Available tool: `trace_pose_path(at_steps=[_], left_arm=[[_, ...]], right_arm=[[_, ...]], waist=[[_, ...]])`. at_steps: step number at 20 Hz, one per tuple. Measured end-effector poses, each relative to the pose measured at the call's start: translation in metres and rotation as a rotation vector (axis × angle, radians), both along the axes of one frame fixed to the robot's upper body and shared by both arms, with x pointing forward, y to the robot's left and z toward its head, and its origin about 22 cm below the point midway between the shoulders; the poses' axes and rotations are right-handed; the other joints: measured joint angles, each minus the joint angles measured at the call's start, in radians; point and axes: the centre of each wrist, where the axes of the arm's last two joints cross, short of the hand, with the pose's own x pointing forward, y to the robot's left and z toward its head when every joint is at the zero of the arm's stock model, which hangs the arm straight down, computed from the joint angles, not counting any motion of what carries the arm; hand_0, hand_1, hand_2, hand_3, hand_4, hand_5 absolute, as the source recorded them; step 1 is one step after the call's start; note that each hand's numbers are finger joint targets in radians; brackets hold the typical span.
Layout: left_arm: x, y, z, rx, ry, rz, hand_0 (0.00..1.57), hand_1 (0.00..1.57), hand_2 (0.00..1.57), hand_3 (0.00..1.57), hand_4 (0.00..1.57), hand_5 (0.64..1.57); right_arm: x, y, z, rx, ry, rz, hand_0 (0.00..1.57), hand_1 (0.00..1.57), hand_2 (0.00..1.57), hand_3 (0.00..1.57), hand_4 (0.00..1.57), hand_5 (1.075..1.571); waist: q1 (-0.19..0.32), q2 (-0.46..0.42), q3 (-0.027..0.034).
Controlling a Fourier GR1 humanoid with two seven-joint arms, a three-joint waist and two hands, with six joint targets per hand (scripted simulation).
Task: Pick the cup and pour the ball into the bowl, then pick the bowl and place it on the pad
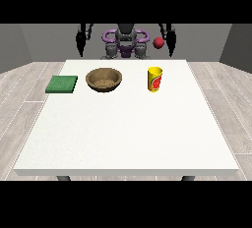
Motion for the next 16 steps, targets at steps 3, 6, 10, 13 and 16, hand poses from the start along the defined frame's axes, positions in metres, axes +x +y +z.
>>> trace_pose_path(at_steps=[3,6,10,13,16], left_arm=[[0.001,0.002,0.011,0.012,-0.017,-0.004,0.0,0.0,0.0,0.0,0.0,1.524],[0.003,0.005,0.023,0.026,-0.027,-0.01,0.0,0.0,0.0,0.0,0.0,1.524],[-0.015,-0.017,0.02,-0.154,-0.052,-0.062,0.0,0.0,0.0,0.0,0.0,1.525],[-0.028,-0.034,0.021,-0.209,-0.1,-0.078,0.0,0.0,0.0,0.0,0.0,1.507],[-0.031,-0.039,0.031,-0.197,-0.16,-0.088,0.0,0.0,0.0,0.0,0.0,1.467]], right_arm=[[0.001,-0.004,0.01,-0.014,-0.009,-0.001,0.0,0.0,0.0,0.0,0.0,1.568],[0.001,-0.008,0.02,-0.031,-0.009,-0.002,0.0,0.0,0.0,0.0,0.0,1.568],[-0.013,-0.016,0.008,0.047,-0.01,-0.044,0.0,0.0,0.0,0.0,0.0,1.567],[-0.015,-0.02,0.013,0.058,-0.046,-0.062,0.0,0.0,0.0,0.0,0.0,1.566],[-0.014,-0.026,0.022,0.072,-0.089,-0.064,0.0,0.0,0.0,0.0,0.0,1.564]], waist=[[-0.003,-0.097,0.002],[-0.007,-0.185,0.0027],[0.013,-0.257,0.004],[0.022,-0.233,0.0046],[0.024,-0.183,0.0046]])
